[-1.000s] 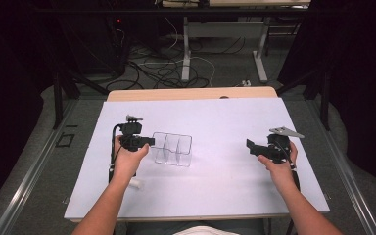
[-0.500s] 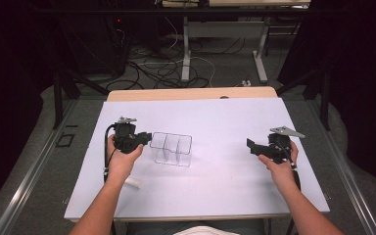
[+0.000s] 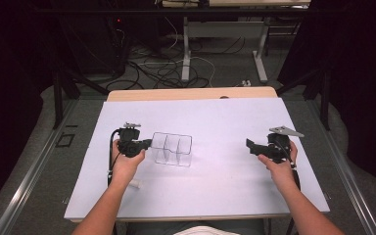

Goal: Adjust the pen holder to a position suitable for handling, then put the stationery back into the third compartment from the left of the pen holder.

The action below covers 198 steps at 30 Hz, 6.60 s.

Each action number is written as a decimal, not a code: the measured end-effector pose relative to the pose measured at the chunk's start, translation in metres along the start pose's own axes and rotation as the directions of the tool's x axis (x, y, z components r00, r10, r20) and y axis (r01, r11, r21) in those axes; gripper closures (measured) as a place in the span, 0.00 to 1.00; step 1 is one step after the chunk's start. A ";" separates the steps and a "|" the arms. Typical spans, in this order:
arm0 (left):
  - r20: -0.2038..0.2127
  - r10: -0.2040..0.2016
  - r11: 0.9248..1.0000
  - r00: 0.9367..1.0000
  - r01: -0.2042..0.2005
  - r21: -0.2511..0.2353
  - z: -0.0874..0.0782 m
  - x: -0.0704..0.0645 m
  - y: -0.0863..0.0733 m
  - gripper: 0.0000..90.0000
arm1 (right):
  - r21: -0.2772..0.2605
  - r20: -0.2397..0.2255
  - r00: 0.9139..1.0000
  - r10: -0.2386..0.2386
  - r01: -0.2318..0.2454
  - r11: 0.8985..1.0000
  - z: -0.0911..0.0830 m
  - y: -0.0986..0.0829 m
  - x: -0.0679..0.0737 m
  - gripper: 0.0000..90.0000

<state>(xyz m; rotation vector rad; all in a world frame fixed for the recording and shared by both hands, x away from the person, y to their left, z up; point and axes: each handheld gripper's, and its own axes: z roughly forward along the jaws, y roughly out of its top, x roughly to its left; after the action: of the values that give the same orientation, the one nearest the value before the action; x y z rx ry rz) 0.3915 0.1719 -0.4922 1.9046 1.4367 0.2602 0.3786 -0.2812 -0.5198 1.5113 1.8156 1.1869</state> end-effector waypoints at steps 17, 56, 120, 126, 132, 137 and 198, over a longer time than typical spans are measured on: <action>0.070 0.053 0.999 0.996 -0.053 0.004 0.023 -0.041 -0.005 1.00 | 0.007 -0.004 1.000 -0.007 0.007 1.000 0.003 -0.001 0.001 0.08; 0.175 0.105 0.986 0.979 -0.125 0.109 0.022 -0.065 -0.014 0.96 | 0.015 -0.009 1.000 0.005 -0.005 1.000 0.003 -0.002 0.002 0.08; -0.099 0.506 0.862 0.857 -0.504 0.050 -0.062 0.052 -0.029 0.18 | 0.029 0.002 1.000 0.001 -0.001 1.000 0.004 -0.004 0.007 0.09; -0.018 0.631 0.774 0.776 -0.627 0.085 -0.060 0.046 -0.032 0.21 | 0.036 0.004 1.000 0.005 -0.005 0.999 0.005 -0.004 0.006 0.09; 0.032 0.675 0.731 0.737 -0.675 0.103 -0.061 0.048 -0.034 0.30 | 0.037 0.003 1.000 0.000 0.000 0.999 0.005 -0.005 0.006 0.09; 0.059 0.699 0.704 0.713 -0.700 0.121 -0.059 0.047 -0.039 0.33 | 0.038 0.002 1.000 0.005 -0.005 0.999 0.005 -0.005 0.006 0.09; 0.326 0.868 0.275 0.375 -0.909 0.314 -0.034 0.029 -0.062 0.51 | 0.048 -0.005 1.000 0.013 -0.013 0.999 0.006 -0.006 0.008 0.10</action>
<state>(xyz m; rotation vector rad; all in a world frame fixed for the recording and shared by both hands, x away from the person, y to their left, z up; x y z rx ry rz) 0.3366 0.2194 -0.5150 2.9394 0.1180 0.3629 0.3781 -0.2716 -0.5262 1.5496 1.8531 1.1622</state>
